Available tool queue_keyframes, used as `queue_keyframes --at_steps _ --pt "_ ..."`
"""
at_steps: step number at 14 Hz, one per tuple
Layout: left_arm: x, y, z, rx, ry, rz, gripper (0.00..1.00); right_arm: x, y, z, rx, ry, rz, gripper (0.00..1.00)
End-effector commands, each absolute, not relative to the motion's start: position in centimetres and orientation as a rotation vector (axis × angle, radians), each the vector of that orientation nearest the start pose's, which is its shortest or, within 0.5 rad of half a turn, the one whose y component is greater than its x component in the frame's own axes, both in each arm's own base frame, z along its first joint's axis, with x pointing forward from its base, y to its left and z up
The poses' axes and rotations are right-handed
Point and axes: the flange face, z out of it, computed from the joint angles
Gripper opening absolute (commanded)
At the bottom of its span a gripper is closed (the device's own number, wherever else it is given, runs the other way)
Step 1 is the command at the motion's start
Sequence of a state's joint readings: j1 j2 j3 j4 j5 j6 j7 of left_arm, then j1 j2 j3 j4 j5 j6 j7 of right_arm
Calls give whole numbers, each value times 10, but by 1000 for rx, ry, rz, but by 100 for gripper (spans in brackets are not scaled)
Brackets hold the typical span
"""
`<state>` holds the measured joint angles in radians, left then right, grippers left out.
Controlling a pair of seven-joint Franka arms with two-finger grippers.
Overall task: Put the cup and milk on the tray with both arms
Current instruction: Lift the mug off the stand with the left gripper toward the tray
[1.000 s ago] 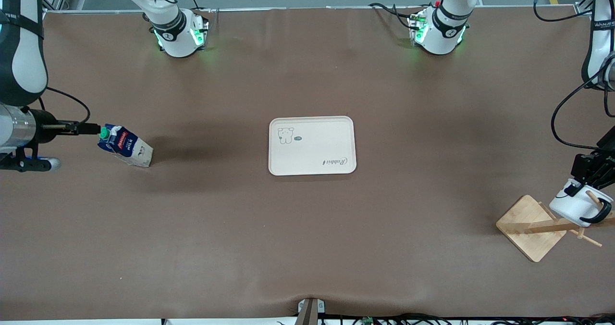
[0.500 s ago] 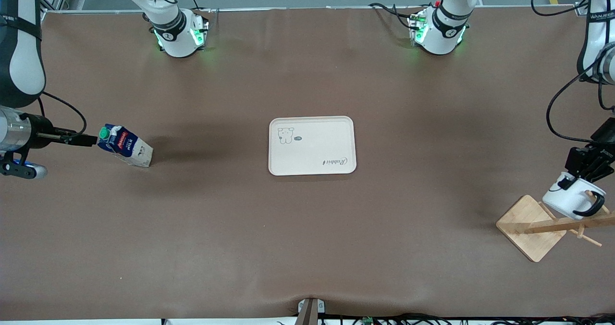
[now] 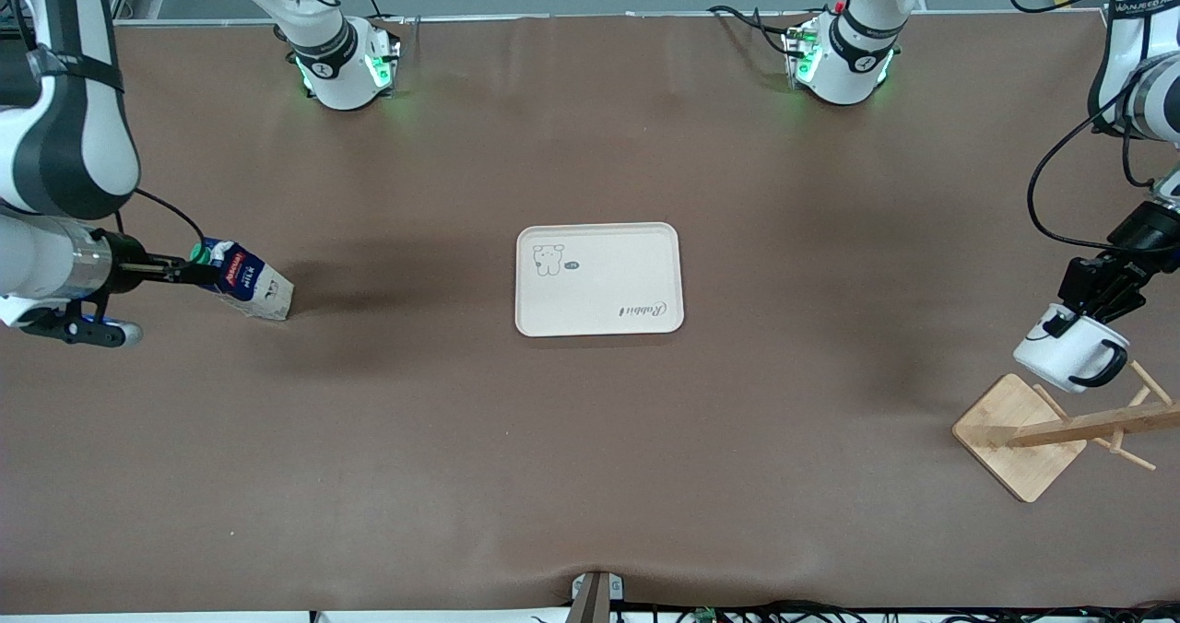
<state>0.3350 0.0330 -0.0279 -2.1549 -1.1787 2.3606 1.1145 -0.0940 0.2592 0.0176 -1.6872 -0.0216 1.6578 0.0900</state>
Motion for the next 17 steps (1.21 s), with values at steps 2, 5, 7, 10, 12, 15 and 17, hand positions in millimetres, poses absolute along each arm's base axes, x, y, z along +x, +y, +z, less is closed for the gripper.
queue_keyframes --at_steps 2,5,7,10,12,15,17 --pt "530 137 418 2448 43 823 0 579 -79 410 -3095 164 443 100" --pt "537 106 432 2502 101 693 0 563 -95 387 -3086 182 439 100" --pt "544 81 437 2521 154 618 0 552 -89 384 -3081 199 422 100" --pt "553 38 444 2541 218 525 0 545 -90 377 -3087 204 390 100" --pt "562 3 451 2610 241 456 0 541 -88 375 -3095 221 350 100" --pt "579 -60 463 2711 324 381 0 535 -88 367 -3088 224 378 100" --pt "586 -109 460 2747 386 330 0 533 -86 367 -3085 225 377 100"
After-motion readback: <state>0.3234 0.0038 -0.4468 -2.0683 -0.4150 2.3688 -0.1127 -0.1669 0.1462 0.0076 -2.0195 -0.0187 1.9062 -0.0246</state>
